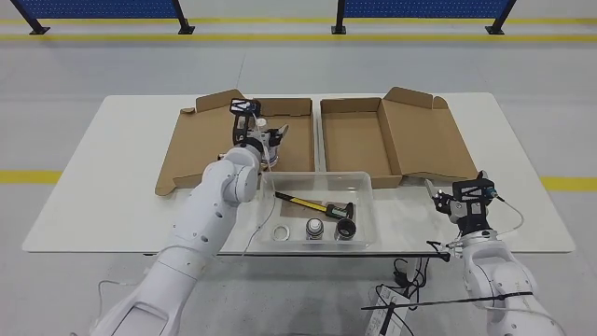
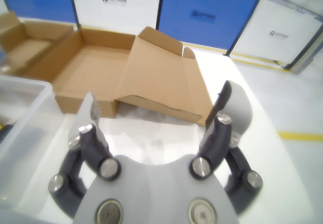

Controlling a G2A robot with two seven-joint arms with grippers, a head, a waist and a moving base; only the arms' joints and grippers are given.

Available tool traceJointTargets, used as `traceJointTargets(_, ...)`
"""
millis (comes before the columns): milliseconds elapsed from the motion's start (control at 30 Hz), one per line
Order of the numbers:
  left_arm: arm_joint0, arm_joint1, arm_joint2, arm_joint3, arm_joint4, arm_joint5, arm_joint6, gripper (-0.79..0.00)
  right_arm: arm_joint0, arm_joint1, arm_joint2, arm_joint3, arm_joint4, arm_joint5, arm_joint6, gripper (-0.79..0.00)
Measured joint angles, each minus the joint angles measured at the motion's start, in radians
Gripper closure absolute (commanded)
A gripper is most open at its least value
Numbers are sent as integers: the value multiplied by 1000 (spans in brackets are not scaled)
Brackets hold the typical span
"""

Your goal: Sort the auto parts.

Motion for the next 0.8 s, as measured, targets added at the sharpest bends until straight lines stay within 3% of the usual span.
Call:
traceJointTargets(333,49,12,-29,-221,32,-46,-117,-785,0,0,0,0,0,0,0,-785)
traceJointTargets(800,167,42,-100,-546,-106,-247,-461,-785,0,0,0,0,0,0,0,-785)
